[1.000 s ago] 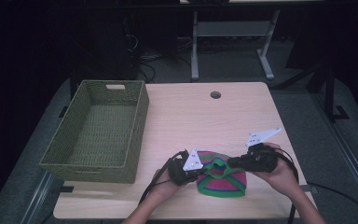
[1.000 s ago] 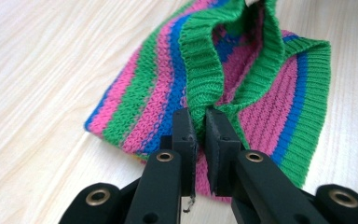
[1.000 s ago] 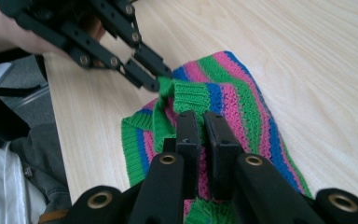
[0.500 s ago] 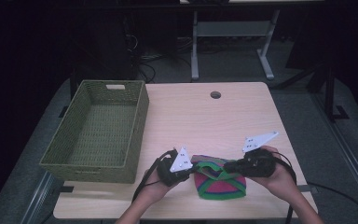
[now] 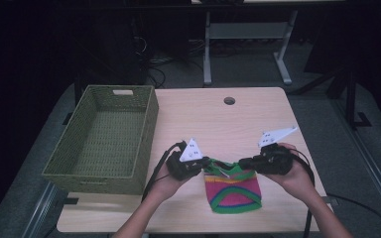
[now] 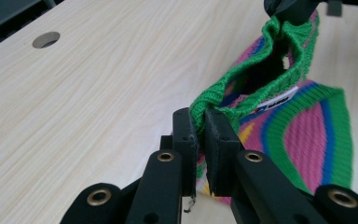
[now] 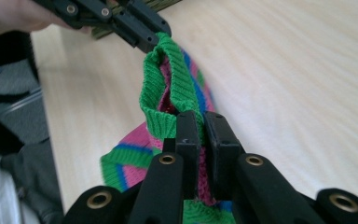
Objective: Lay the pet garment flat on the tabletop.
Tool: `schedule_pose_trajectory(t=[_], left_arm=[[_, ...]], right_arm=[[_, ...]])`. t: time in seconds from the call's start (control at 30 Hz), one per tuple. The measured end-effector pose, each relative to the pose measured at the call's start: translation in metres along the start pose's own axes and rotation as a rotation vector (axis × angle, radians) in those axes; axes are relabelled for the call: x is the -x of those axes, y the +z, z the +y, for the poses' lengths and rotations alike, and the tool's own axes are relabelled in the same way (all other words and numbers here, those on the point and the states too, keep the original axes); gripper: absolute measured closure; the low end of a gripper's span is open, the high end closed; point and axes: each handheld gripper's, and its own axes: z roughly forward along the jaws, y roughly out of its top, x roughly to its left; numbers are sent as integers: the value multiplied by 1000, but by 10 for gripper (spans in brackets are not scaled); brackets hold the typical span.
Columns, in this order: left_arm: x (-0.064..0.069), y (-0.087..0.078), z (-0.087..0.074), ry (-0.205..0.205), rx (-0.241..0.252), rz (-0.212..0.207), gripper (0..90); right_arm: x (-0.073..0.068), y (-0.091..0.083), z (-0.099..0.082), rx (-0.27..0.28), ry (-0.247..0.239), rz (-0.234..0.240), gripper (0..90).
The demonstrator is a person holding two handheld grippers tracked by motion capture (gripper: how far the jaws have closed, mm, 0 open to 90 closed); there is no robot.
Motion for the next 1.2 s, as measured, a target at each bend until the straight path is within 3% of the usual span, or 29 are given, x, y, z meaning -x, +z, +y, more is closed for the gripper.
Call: schedule_pose_trajectory(t=[0.17, 0.23, 0.3, 0.33, 0.37, 0.4, 0.5, 0.67, 0.8, 0.97, 1.03, 1.1, 1.13, 1.17, 1.2], left_arm=[[-21, 19, 14, -25, -10, 36, 837], [-35, 35, 26, -46, -23, 113, 800], [-45, 46, 35, -92, -21, 151, 677], [-52, 52, 41, -113, -15, 172, 614], [-52, 52, 41, -113, -15, 172, 595], [-54, 54, 43, -113, -13, 187, 576], [-56, 54, 42, -115, -23, 185, 563], [-49, 53, 32, -140, -22, 141, 531], [-42, 50, 25, -122, -35, 125, 508], [-35, 46, 15, -136, -35, 87, 504], [-34, 45, 13, -143, -36, 73, 504], [-32, 47, 10, -154, -41, 32, 512], [-31, 48, 9, -151, -48, 17, 566], [-30, 49, 8, -143, -54, 6, 566], [-28, 51, 7, -137, -64, -16, 653]], right_arm=[[27, 0, 15, 9, 65, -35, 842], [43, 4, 25, 15, 105, -69, 821], [68, 9, 42, 11, 166, -157, 721], [84, 9, 50, 31, 224, -212, 663], [84, 9, 50, 31, 224, -212, 663], [93, 8, 54, 24, 246, -246, 637], [97, 7, 52, 28, 255, -244, 626], [93, 11, 26, -14, 240, -174, 548], [88, 15, 11, -39, 230, -155, 502], [84, 17, 0, -55, 225, -147, 492], [82, 18, -5, -62, 227, -144, 519], [80, 18, -10, -69, 227, -137, 566], [79, 19, -14, -71, 244, -106, 654], [79, 19, -14, -71, 244, -106, 654], [77, 19, -17, -76, 240, -102, 705]])
